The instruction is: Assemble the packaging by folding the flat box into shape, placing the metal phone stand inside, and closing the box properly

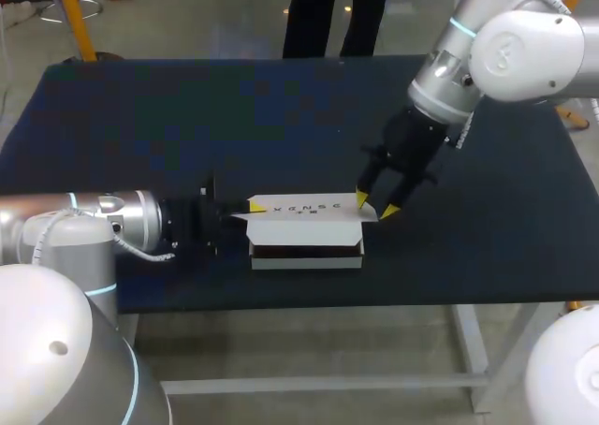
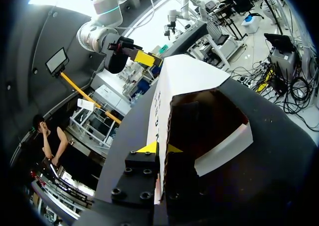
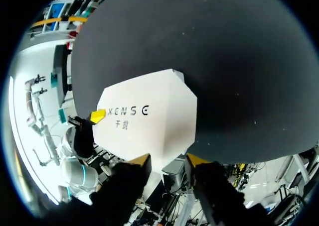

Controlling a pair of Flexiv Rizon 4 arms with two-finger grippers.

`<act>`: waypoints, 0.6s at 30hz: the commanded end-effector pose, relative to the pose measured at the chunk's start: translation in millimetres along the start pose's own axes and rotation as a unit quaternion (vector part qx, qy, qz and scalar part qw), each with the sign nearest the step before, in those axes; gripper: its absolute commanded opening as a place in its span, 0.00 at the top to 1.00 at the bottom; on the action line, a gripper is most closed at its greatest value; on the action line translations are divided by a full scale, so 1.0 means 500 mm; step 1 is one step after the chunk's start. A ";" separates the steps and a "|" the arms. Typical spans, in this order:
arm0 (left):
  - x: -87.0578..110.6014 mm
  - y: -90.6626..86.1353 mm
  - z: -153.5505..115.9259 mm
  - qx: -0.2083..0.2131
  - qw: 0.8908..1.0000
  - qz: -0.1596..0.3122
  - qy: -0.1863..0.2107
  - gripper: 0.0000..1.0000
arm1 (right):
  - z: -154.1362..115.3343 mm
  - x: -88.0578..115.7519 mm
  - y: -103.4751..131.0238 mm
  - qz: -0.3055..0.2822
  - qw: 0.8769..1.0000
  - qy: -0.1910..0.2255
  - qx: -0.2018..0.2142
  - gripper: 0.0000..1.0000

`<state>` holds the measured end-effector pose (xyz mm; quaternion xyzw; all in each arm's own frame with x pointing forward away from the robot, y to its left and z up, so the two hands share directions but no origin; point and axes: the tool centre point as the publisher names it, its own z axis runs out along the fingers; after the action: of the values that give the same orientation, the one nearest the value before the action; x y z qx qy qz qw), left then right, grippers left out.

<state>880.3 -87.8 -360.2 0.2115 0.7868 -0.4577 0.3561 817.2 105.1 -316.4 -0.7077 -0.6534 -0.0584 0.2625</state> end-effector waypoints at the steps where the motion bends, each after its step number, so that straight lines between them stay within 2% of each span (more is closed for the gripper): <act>1: 0.012 0.004 -0.005 0.003 1.000 0.000 -0.001 1.00 | 0.010 -0.003 0.016 -0.010 1.000 0.004 0.014 0.53; 18: 0.013 0.007 -0.004 0.003 1.000 -0.004 -0.001 1.00 | 0.040 0.004 0.021 -0.045 0.999 0.009 0.022 0.56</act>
<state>879.2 -86.3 -361.4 0.2095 0.7859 -0.4618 0.3538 821.2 115.3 -335.2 -0.6726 -0.6826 -0.0632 0.2789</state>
